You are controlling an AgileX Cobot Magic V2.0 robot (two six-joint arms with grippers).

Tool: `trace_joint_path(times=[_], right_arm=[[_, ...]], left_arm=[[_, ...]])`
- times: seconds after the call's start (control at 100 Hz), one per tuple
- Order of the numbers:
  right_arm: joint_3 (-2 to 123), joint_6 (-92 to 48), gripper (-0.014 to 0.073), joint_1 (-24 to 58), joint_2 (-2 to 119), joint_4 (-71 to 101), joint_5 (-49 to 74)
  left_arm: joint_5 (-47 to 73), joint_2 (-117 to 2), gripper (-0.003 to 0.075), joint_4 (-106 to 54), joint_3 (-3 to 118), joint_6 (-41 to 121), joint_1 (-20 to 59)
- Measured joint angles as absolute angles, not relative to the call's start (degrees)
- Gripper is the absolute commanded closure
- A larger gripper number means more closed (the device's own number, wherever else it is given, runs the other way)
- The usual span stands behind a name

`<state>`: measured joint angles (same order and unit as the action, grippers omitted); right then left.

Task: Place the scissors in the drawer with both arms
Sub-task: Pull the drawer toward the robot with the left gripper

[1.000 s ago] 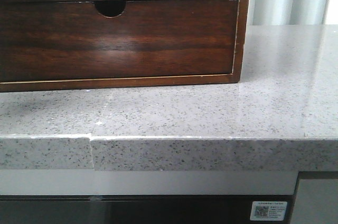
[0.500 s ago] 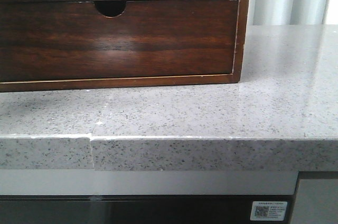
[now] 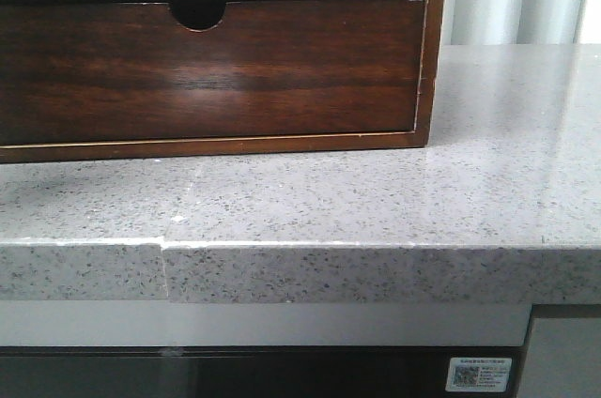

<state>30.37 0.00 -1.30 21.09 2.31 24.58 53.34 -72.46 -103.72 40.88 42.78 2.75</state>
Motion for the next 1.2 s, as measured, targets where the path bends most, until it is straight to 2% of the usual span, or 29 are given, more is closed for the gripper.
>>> trace_joint_path(times=[0.43,0.82,1.05,1.12,1.2], right_arm=[[30.37,0.00,0.0027,-1.30,21.09,2.31,24.58],[30.37,0.00,0.0027,-1.30,21.09,2.31,24.58],[30.37,0.00,0.0027,-1.30,21.09,2.31,24.58],[30.37,0.00,0.0027,-1.30,21.09,2.31,24.58],[30.37,0.00,0.0027,-1.30,21.09,2.31,24.58]], left_arm=[[58.27,-61.82,0.0733,-99.85,32.90,40.98,-2.58],[59.66,-46.03,0.0733,-99.20,21.96,39.68,-3.24],[58.71,-40.28,0.0732,-98.52,20.39,38.24,-3.28],[58.57,-40.19,0.0720,-98.25,20.39,38.00,-3.28],[58.47,-40.05,0.0662,-97.77,20.39,37.71,-3.28]])
